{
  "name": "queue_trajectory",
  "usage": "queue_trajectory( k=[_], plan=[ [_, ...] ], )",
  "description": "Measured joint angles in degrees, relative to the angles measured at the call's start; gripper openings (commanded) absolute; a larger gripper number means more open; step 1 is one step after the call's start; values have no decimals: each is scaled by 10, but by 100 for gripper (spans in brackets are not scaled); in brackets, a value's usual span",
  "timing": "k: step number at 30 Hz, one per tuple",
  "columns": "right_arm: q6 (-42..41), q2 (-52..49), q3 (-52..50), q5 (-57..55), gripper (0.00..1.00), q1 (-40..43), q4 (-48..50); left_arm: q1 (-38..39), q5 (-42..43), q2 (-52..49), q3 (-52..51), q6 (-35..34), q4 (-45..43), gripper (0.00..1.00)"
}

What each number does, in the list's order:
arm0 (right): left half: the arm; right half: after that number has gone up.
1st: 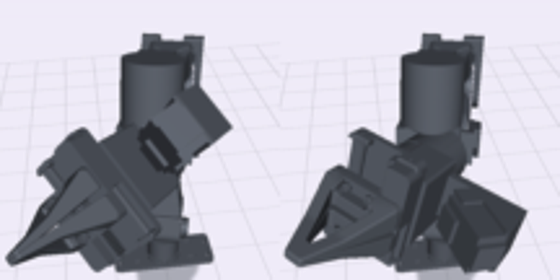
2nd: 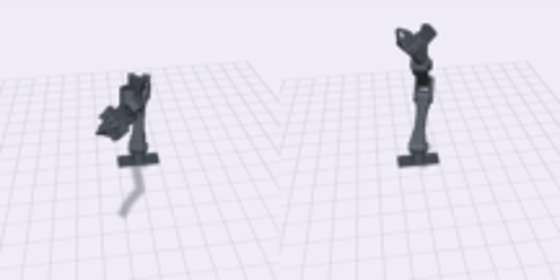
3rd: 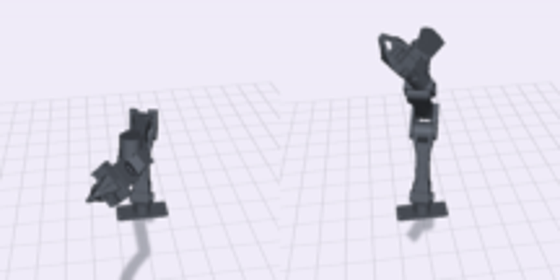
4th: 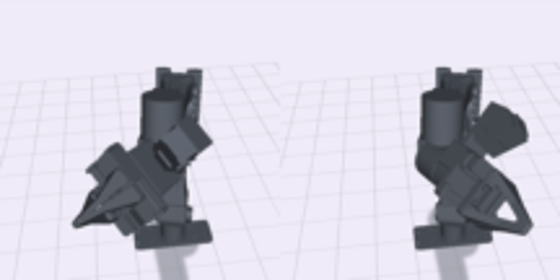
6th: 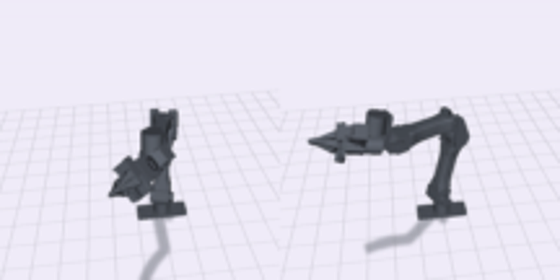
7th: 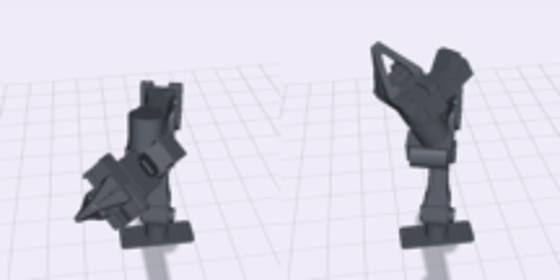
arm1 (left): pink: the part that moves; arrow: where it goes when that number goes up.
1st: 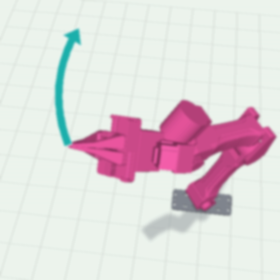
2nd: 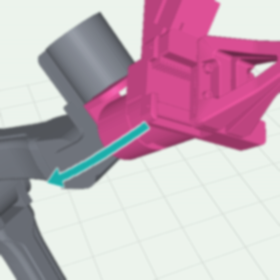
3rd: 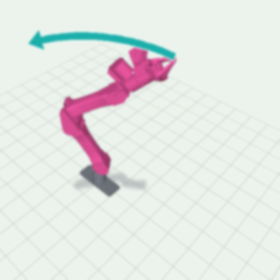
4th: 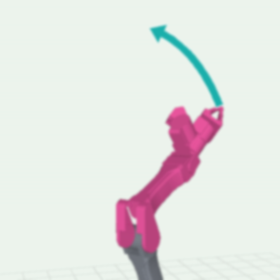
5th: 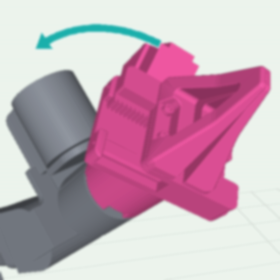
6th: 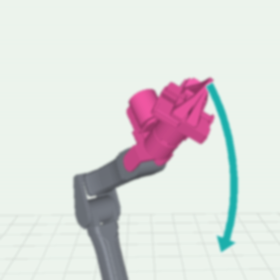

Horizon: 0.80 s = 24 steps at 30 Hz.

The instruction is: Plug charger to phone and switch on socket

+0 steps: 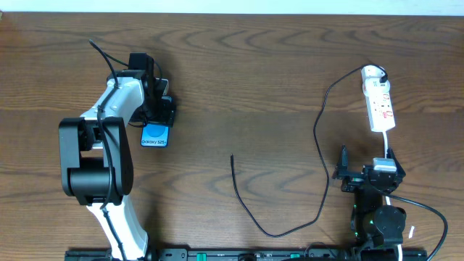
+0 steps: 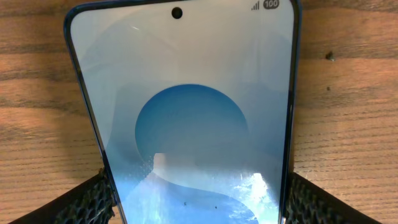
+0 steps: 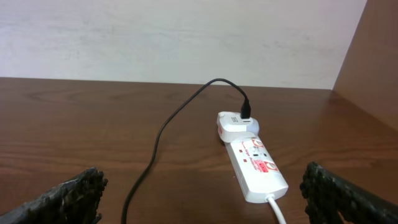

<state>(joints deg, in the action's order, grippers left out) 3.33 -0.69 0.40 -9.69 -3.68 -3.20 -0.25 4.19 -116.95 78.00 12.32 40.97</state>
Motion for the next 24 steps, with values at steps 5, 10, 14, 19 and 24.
queue_trajectory(
  k=[5,10,14,19,24],
  plan=[
    [0,0,0,0,99,0,0,0,0,0,1,0,2,74],
    [0,0,0,0,99,0,0,0,0,0,1,0,2,72],
    [0,0,0,0,99,0,0,0,0,0,1,0,2,68],
    [0,0,0,0,99,0,0,0,-1,0,1,0,2,64],
    [0,0,0,0,99,0,0,0,-1,0,1,0,2,57]
  ],
)
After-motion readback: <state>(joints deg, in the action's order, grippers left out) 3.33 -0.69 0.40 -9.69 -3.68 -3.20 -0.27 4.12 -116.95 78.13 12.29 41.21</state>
